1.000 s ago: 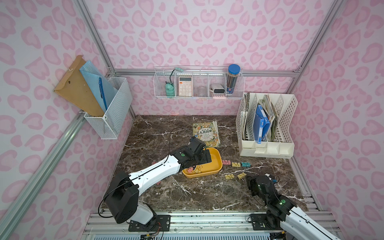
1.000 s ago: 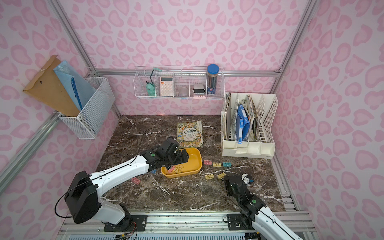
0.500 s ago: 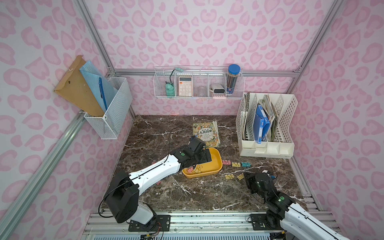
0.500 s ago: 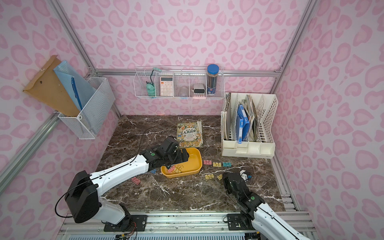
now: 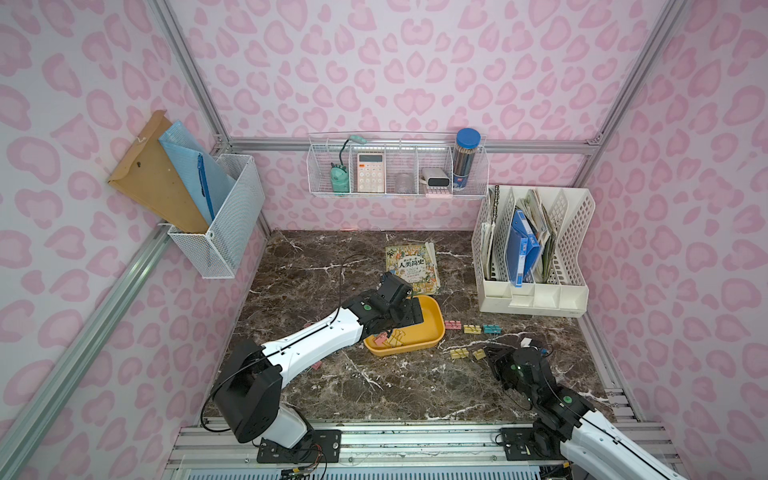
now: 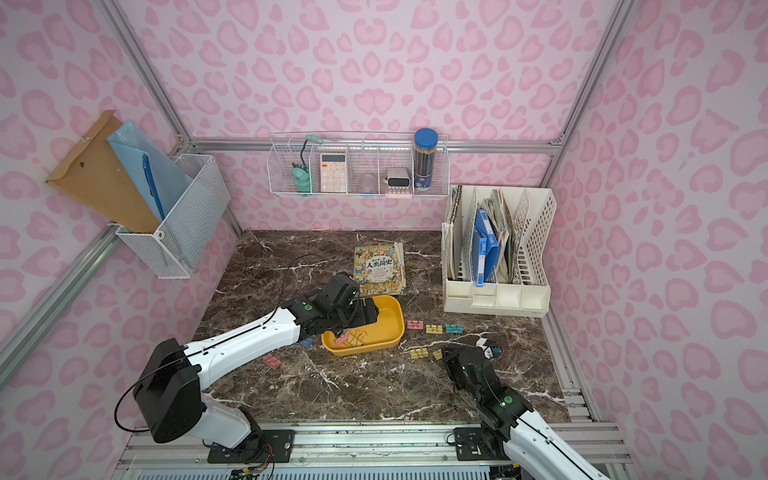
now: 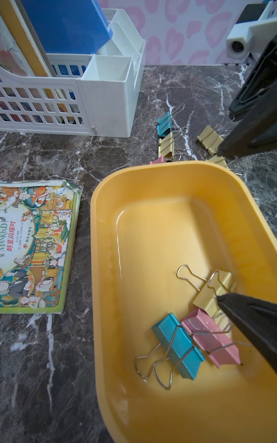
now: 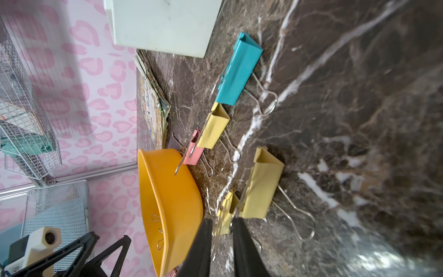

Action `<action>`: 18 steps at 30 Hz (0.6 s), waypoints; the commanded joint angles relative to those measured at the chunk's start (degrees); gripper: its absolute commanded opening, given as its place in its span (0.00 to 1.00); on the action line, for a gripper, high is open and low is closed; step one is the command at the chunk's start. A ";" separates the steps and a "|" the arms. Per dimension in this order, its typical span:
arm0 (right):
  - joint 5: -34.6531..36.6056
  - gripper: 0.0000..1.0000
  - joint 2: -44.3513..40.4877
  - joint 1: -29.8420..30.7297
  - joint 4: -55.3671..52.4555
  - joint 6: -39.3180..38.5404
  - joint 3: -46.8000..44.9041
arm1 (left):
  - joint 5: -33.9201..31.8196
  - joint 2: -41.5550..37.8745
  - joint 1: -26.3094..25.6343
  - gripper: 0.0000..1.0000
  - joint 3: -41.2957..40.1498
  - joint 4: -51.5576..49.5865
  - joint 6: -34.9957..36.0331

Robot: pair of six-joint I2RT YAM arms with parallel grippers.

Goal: Take out the binder clips from the storage box
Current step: Place the binder clip at the center of the board, then pick up the binder clip from the storage box.

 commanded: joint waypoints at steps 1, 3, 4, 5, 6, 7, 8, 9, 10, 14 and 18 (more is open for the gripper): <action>-0.04 0.21 -1.27 -0.06 -3.85 -2.83 1.38 | 0.08 0.12 0.13 0.93 0.41 -0.08 0.32; 0.22 0.24 -2.70 -0.02 -5.58 -3.80 1.85 | 0.06 0.14 0.12 0.93 0.37 -0.08 0.51; 0.50 0.24 -3.38 -0.02 -6.51 -4.11 2.25 | 0.07 0.12 0.16 0.93 0.41 -0.19 0.50; 0.91 0.25 -4.09 0.03 -7.66 -4.49 2.83 | 0.02 0.14 0.20 0.93 0.41 -0.26 0.50; 1.35 0.25 -4.74 0.02 -8.70 -4.95 3.46 | -0.16 0.10 0.22 0.93 0.41 -0.57 0.48; 1.73 0.25 -5.27 0.01 -9.32 -5.40 3.93 | -0.43 0.16 0.30 0.92 0.51 -0.92 0.40; 2.00 0.25 -5.64 0.00 -9.97 -5.89 4.48 | -0.58 0.33 0.40 0.92 0.66 -1.36 0.28; 2.11 0.25 -5.78 -0.02 -9.99 -6.89 5.17 | -0.52 0.46 0.51 0.92 0.74 -1.64 0.15; 2.12 0.25 -5.52 0.00 -9.45 -8.48 5.91 | -0.30 0.70 0.71 0.91 0.83 -1.91 0.05; -0.72 0.26 1.72 -0.04 -4.07 -19.88 11.61 | -0.43 2.81 1.56 0.80 2.49 -6.41 -1.06; -7.36 0.28 16.47 0.24 -1.84 -31.71 20.27 | 1.86 5.79 2.77 0.66 4.07 -10.74 -2.23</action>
